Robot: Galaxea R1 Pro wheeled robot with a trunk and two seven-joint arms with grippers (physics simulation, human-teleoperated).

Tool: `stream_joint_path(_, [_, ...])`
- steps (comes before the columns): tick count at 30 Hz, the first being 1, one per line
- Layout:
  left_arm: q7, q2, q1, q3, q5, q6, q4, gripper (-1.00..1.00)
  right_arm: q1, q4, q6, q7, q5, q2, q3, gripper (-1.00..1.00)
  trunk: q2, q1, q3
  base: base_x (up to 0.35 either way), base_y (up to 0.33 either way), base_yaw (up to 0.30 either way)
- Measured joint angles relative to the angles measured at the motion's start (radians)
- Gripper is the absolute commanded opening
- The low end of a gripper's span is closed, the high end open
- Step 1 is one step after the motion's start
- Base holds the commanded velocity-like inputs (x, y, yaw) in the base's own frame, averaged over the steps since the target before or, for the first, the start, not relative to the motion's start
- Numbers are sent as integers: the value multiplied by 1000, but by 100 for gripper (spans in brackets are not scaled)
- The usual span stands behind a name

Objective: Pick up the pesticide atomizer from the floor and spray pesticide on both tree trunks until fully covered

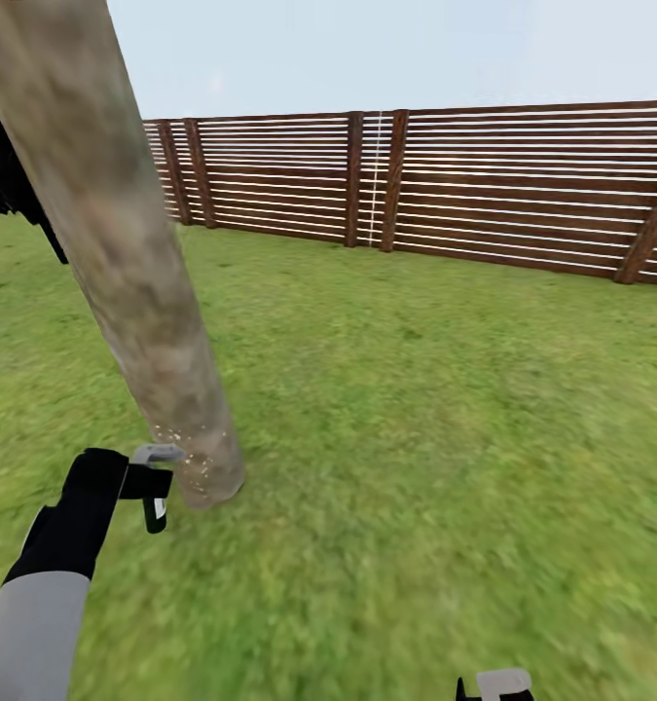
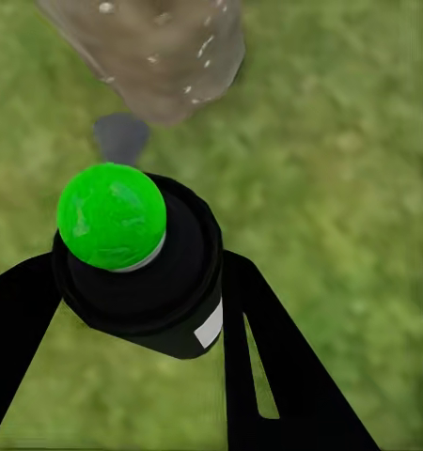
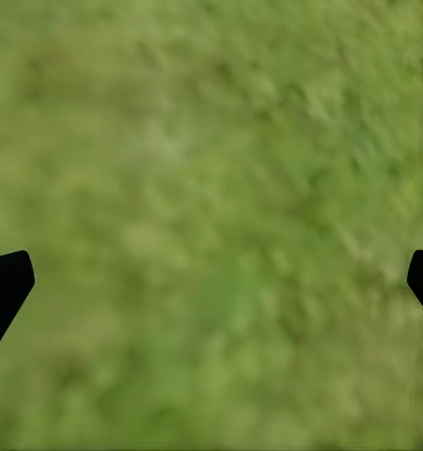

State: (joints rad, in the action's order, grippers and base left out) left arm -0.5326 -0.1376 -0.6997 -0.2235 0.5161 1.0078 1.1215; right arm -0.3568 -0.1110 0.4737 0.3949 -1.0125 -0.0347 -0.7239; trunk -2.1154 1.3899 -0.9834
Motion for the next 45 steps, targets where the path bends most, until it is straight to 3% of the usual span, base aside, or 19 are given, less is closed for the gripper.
stream_joint_path(12, [4,3,-1,-1,1,0,0,-100,0,2,1,2,0,0,2,100,0,0,0,6,-273,181])
stream_joint_path(28, [7,-5,1,-6,1,-1,0,-100,0,2,1,0,1,0,1,100,0,-1,0,235,-188,7])
stream_joint_path(40, [9,-4,3,-4,1,-2,-1,-100,0,3,1,0,0,-1,3,100,0,0,0,176,-224,263])
stream_joint_path(45, [60,-3,3,-4,1,-4,-1,-100,0,5,1,-1,-3,-2,4,100,0,0,0,15,-270,277])
